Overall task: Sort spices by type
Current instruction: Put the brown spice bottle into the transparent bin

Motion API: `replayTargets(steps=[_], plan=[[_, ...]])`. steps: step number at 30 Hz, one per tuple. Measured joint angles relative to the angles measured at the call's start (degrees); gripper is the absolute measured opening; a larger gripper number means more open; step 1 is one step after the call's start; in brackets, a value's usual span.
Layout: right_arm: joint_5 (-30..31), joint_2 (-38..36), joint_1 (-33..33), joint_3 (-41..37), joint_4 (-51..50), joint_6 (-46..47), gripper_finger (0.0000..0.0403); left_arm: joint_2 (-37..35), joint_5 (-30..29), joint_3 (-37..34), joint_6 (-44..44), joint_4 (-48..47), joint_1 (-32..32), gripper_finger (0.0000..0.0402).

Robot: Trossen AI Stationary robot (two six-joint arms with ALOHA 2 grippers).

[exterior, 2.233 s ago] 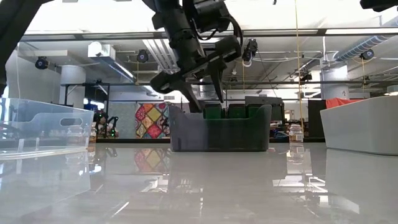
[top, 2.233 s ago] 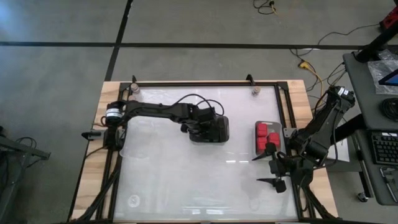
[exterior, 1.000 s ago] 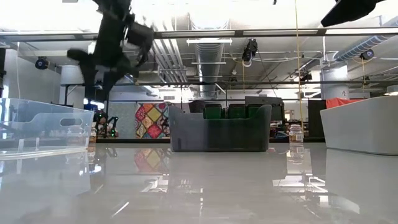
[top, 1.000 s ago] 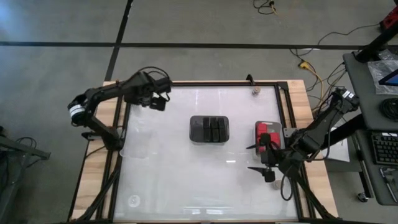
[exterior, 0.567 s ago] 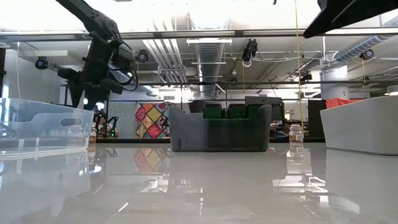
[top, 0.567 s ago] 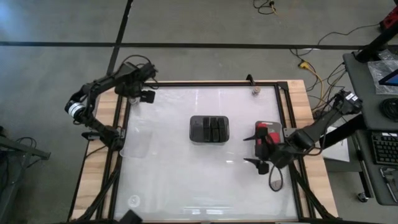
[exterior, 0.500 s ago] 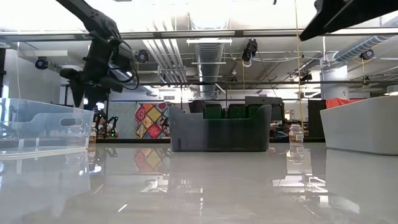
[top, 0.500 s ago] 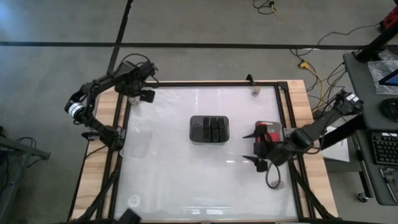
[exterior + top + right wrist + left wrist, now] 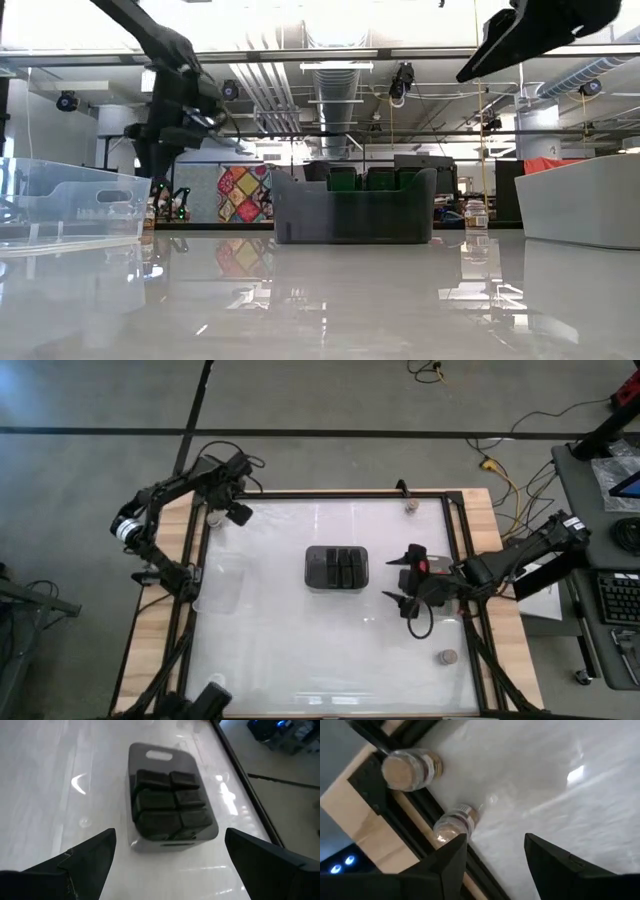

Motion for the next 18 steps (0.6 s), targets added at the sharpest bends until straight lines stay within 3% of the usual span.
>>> replayTargets(steps=[4,8,18], plan=[[0.0,0.0,-1.3,0.0,3.4,-1.1,0.0366,7.5,-0.7,2.0,1.0,-5.3,0.9,0.0171],[0.0,0.0,-1.8,0.0,4.1,-1.1,0.0366,13.5,-6.0,5.2,1.2,-11.5,1.2,0.0171],[0.0,0.0,-6.2,0.0,4.6,-2.3,0.0366,15.6,-8.2,11.5,2.4,-13.0,2.3,0.0232]])
